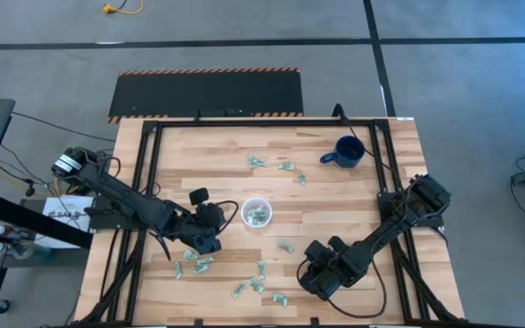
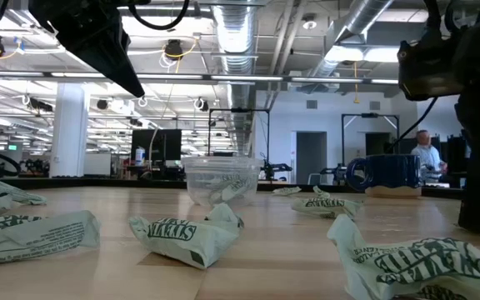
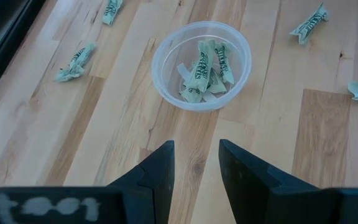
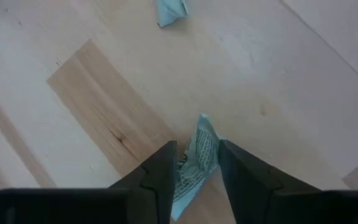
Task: Pick and place items into bin
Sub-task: Put the stevia packet into the transparent bin
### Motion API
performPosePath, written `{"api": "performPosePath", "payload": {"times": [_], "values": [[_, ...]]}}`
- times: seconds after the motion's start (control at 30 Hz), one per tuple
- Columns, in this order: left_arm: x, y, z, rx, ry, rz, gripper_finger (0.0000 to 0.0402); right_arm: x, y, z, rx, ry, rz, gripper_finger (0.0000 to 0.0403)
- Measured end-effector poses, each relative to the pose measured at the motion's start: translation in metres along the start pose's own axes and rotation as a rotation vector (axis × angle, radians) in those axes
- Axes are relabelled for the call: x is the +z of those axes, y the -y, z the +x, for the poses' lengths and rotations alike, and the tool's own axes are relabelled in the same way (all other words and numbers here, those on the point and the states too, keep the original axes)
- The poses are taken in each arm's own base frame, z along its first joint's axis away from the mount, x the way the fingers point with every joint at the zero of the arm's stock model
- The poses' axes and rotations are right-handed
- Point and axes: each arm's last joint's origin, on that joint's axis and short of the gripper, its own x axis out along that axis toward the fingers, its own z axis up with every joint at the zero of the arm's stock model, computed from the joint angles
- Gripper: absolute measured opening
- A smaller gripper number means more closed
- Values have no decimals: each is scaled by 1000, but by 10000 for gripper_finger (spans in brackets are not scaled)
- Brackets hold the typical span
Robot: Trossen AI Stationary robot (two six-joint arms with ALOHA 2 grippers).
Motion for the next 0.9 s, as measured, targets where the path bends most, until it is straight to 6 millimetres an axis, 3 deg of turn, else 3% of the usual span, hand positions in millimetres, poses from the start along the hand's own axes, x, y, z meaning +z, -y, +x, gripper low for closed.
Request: {"api": "performPosePath", "payload": {"times": [0.33, 0.5, 0.7, 0.9], "values": [[0, 0, 0, 0, 0, 0, 116, 2, -3, -1, 1, 39, -99, 13], [0, 0, 0, 6, 3, 0, 116, 7, -9, -6, -20, 59, -164, 12], [1, -1, 0, 29, 17, 0, 116, 33, -15, -22, -117, 156, -258, 3], [0, -1, 0, 28, 16, 0, 116, 81, -22, -33, -152, 277, -349, 7]]}}
